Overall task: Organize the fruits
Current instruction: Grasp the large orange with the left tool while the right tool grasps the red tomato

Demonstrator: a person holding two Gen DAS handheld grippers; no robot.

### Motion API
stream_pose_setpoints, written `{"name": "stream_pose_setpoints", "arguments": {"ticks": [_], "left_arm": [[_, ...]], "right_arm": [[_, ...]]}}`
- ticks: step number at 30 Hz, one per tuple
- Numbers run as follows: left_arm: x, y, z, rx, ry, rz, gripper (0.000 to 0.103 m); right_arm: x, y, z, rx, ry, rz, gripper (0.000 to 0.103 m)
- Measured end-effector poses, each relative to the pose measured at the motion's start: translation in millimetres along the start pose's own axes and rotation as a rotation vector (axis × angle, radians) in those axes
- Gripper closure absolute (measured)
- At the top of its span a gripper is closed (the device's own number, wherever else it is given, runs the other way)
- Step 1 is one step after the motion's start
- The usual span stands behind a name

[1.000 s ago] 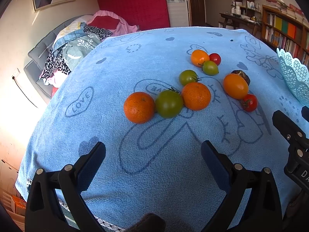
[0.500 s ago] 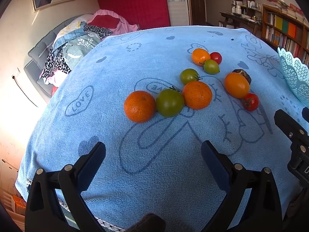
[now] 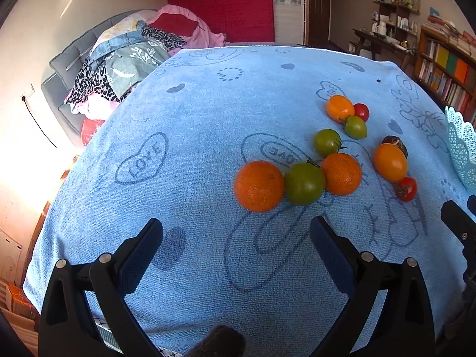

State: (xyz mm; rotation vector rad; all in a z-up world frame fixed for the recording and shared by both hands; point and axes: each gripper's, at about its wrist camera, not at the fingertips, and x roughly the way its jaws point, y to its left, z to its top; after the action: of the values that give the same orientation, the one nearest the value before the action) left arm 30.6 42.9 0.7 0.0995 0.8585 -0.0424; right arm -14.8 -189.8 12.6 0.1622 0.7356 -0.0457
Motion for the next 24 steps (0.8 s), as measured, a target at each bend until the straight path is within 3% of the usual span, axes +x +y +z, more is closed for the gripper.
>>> {"name": "stream_pose_setpoints", "arguments": {"ticks": [8, 18, 24], "left_arm": [[22.4, 16.6, 5.1, -0.025, 0.064, 0.001, 0.005], [38.7, 11.6, 17.8, 0.023, 0.074, -0.011, 0.005], [38.7, 14.4, 15.1, 0.058, 0.073, -0.039, 0.005]], "right_arm": [[-2.7, 7.2, 11.3, -0.046, 0.037, 0.071, 0.003], [30.5, 14.7, 13.3, -0.055, 0.159, 0.124, 0.003], [43.3, 16.8, 15.5, -0.070, 0.182, 0.139, 0.003]]}}
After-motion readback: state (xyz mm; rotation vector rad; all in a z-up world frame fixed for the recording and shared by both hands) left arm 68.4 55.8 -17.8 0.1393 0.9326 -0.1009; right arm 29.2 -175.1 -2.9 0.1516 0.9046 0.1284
